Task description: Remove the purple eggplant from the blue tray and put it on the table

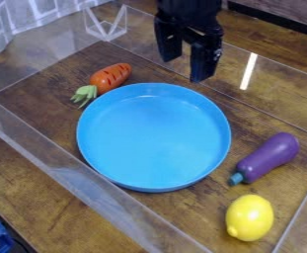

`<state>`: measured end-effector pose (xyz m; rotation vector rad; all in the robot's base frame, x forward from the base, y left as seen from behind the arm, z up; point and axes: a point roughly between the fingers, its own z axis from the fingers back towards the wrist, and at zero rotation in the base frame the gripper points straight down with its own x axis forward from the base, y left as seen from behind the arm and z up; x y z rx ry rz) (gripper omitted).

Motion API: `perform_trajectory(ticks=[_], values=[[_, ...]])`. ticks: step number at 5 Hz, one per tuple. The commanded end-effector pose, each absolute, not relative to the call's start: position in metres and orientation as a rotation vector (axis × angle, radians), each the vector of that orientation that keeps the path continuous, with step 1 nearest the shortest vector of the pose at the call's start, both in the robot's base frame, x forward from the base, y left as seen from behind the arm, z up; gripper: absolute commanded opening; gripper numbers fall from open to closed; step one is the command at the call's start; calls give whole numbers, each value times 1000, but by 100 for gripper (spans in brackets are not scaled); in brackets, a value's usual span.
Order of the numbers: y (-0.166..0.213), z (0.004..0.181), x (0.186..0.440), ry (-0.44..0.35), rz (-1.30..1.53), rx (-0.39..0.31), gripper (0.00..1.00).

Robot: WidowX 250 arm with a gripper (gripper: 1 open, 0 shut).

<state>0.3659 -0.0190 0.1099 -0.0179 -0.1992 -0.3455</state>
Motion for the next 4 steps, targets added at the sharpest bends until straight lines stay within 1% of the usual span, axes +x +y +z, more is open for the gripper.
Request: perform_trajectory(ticks=[1,2,4], values=[[-27,120,372,-238,-374,-15,100],[-25,117,376,-236,-381,-8,100],[-19,125,385,-258,-383,15,100]])
